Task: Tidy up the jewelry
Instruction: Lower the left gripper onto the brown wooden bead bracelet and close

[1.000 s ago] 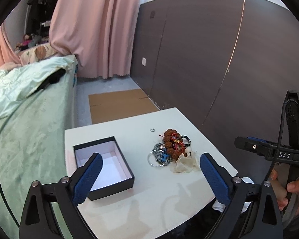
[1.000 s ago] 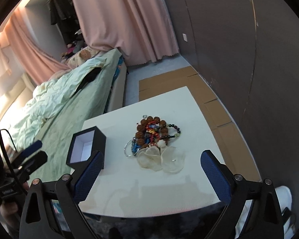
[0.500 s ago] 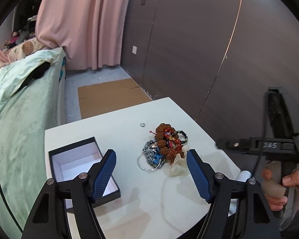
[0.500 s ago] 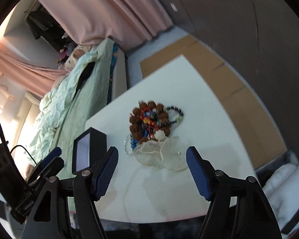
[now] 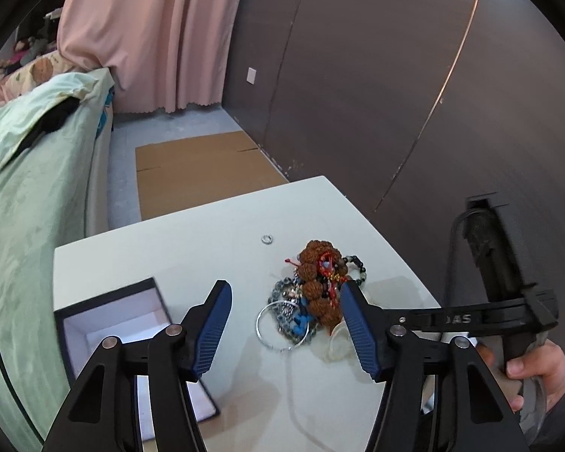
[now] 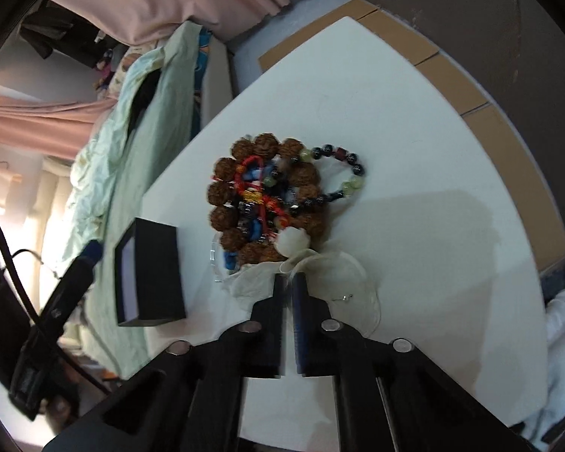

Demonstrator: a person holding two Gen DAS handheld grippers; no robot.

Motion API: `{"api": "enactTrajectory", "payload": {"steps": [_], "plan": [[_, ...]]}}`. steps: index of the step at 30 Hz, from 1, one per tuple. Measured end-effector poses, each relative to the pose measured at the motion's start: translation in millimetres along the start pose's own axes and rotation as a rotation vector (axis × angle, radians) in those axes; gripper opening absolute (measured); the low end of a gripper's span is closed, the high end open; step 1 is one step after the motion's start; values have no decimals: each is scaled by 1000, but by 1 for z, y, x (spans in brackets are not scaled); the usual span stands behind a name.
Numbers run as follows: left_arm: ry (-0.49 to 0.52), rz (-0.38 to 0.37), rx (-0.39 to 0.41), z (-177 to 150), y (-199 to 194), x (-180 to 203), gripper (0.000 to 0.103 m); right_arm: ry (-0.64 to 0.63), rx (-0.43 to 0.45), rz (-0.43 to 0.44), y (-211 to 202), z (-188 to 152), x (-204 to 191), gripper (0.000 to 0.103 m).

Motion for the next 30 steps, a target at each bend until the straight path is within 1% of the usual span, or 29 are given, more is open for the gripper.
{"api": "enactTrajectory", "payload": {"steps": [4,8,12,15,20,22,24,25,27,30], "plan": [[8,-22,-16,2,18,4,61,-44,100,69,-28,7,-14,4],[24,-37,-59,-3,37,11,61,-63,182,115,-53,12,-22,3],[43,-44,-85,-6,49,19,56,-52,194,128,-59,17,-16,3],[33,-50,-89,-5,55,20,55,-30,206,138,-65,20,-7,3],[21,-50,-96,-1,65,25,54,-18,263,161,-81,26,-1,3],[27,-39,-107,-2,70,27,50,-10,275,171,-84,28,-1,3],[32,-12,-133,-5,78,27,41,-3,286,174,-87,29,-1,3],[30,-1,-142,-6,81,26,39,1,291,178,-88,29,-1,3],[17,17,-163,-9,85,23,26,3,300,180,-91,30,-2,3],[12,13,-175,-11,84,23,22,-2,314,180,-96,28,-6,3]]}}
Point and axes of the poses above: each gripper's, at about its wrist camera, not at the fingertips, and y roughly the way its jaws point, x to its right, z to its top, the point moved 5 cm from there along y, roughly the way its jaws point, and after that the axes turned 4 degrees about y, right-handed, at the moved point
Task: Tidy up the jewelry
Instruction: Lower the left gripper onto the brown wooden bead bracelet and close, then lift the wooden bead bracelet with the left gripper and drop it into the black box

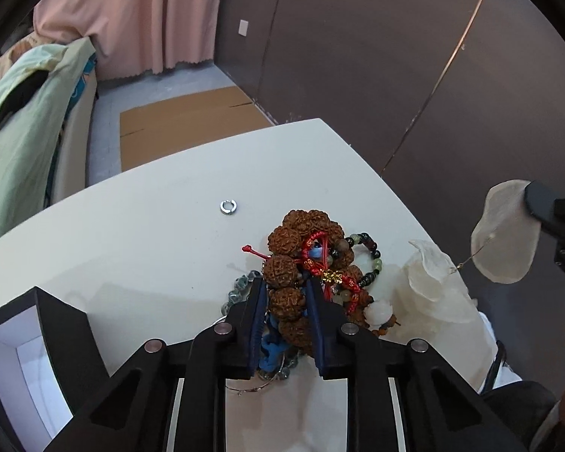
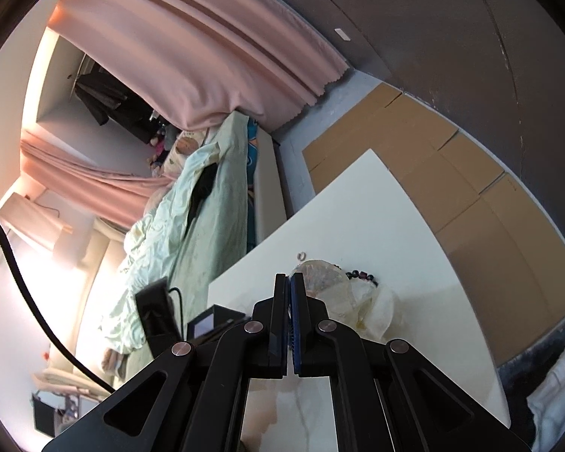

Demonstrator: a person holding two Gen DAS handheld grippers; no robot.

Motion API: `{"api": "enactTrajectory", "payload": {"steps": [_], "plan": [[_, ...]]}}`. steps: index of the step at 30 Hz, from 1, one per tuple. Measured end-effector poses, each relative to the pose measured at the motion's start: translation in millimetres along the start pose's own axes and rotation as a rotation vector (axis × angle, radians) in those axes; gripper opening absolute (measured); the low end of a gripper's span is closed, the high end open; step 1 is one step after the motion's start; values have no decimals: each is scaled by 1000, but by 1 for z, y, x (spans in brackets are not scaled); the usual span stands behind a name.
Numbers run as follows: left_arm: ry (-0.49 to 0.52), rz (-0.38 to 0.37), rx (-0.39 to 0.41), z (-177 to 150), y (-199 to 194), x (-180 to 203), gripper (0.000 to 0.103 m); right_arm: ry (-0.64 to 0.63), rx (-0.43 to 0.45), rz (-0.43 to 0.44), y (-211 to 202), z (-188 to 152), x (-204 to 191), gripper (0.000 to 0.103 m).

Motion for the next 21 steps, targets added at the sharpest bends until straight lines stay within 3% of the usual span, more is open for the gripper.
{"api": "enactTrajectory", "payload": {"steps": [9,21], "plan": [[9,16,94,8,-39,8,21,-9,35,3,-14,0,-11,3],[-16,-28,258,20,-108,9,21,-30,57,17,-25,-8,-32,3]]}}
Point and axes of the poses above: each gripper's, at about its wrist camera, not at the fingertips, and y roughly the way its jaws point, x to its right, z to its top, the point moved 5 cm from there along y, roughly the way its jaws point, and after that the axes turned 4 degrees about y, right-handed, at the moved point
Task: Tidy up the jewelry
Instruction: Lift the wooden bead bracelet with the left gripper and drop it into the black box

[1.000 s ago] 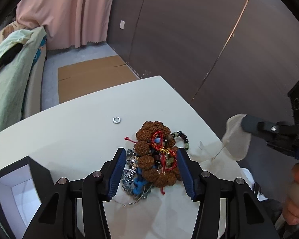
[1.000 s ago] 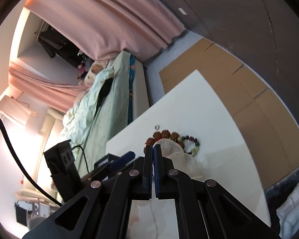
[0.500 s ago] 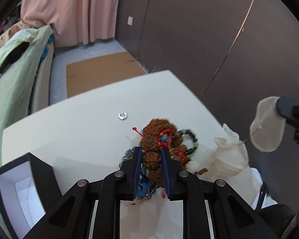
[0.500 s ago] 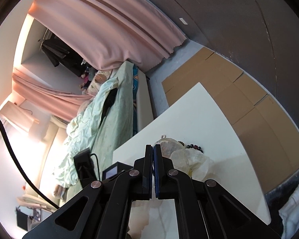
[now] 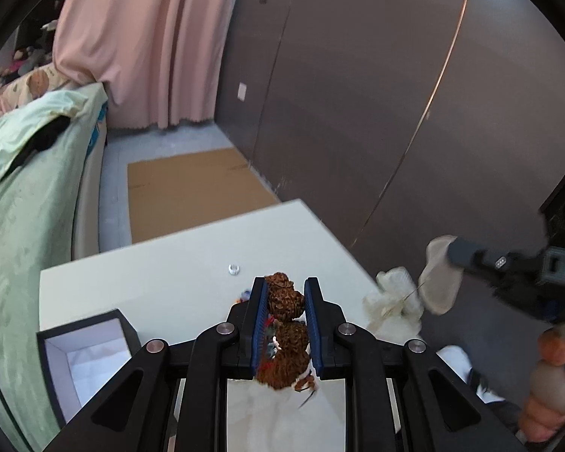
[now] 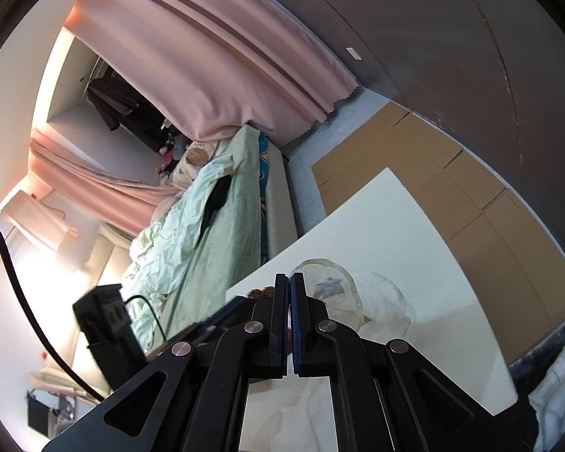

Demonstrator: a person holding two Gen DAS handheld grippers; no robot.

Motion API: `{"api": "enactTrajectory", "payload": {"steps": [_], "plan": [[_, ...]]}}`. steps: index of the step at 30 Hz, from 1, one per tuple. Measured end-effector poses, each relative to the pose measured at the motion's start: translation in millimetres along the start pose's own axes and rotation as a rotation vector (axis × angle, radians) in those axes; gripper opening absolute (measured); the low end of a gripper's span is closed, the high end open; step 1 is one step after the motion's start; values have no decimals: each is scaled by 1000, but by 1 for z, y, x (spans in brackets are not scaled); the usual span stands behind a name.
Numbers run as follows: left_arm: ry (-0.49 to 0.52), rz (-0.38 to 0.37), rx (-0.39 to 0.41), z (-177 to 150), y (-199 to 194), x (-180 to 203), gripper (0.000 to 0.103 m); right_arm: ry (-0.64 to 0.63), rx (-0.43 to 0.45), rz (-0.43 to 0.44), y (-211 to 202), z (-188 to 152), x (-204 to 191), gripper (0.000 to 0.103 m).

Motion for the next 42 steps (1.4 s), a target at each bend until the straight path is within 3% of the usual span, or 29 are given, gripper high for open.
{"api": "enactTrajectory", "payload": {"steps": [4,11,22,32,42], "plan": [[-15,-20,37,7,-18,-4,21,-6,-8,6,0,-5,-6,3],[-33,2,-1,-4,-17,-10,21,-14,-14,17,-2,-13,-14,3],[-53,32,80,0,-54,-27,21,-20,-38,72,12,-28,-35,3],[-116,99,156,3,-96,-69,21,-53,-114,199,51,-53,-81,3],[-199,157,216,1,-131,-113,21,-104,-164,264,92,-81,-122,3]]}}
Point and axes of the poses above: each gripper's, at about its wrist camera, not at the fingertips, and y roughly the way its jaws point, x to its right, z to its top, the point moved 5 cm from there along y, roughly the way its jaws point, and after that the axes turned 4 degrees about y, right-handed, at the moved point
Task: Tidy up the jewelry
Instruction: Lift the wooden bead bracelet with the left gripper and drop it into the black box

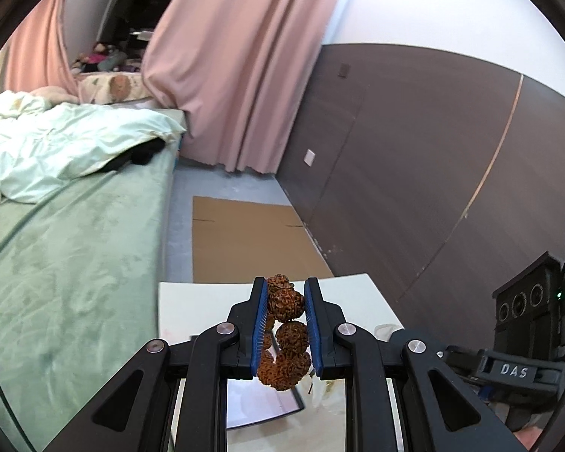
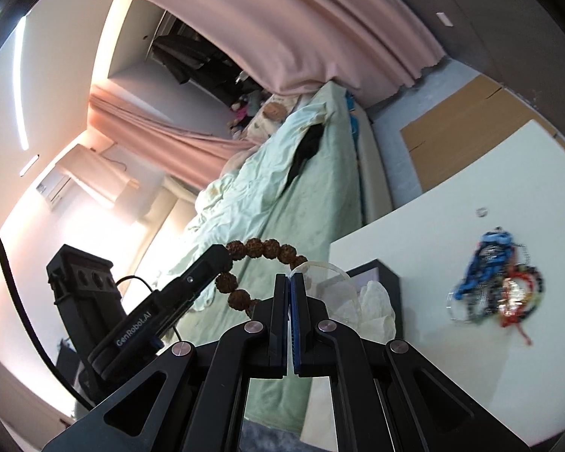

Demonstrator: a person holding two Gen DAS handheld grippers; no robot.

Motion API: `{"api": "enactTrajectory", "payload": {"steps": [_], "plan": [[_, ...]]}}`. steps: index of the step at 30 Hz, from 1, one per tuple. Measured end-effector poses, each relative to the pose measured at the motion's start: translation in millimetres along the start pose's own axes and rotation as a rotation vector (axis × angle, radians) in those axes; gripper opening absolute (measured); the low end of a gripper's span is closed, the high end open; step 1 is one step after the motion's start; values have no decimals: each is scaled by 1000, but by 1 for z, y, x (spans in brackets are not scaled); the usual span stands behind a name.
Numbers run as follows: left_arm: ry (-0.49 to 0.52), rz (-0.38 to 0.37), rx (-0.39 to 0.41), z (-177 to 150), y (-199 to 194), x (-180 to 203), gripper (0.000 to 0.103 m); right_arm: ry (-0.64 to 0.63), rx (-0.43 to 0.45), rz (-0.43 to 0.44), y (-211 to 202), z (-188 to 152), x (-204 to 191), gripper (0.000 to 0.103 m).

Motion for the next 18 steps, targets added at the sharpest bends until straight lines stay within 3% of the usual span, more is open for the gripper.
{"api": "enactTrajectory", "payload": {"steps": [10,13,14,15,17,18], "plan": [[-50,40,26,5,-15,-30,21,24,-78,28,51,-10,-2,3],[-53,48,23,4,-14,-32,21,24,-115,-26,67,-13,2,5],[-51,51,19,4,-13,-32,21,38,-139,-36,72,-14,5,15],[-49,52,14,3,-11,-33,21,58,-155,-41,74,-15,9,33],[-43,52,1,0,-7,-32,20,84,-128,-62,69,-14,17,50],[-41,52,-6,-1,-5,-31,21,81,-113,-71,66,-12,18,51]]}}
Point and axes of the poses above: each gripper's, at about its wrist camera, not at the fingertips, and y roughly the way its jaws point, x to its right, z to its top, the point moved 5 cm from there along y, roughly the way its jaws point, and after that the axes turned 4 degrees about y, right-handed, at the moved point
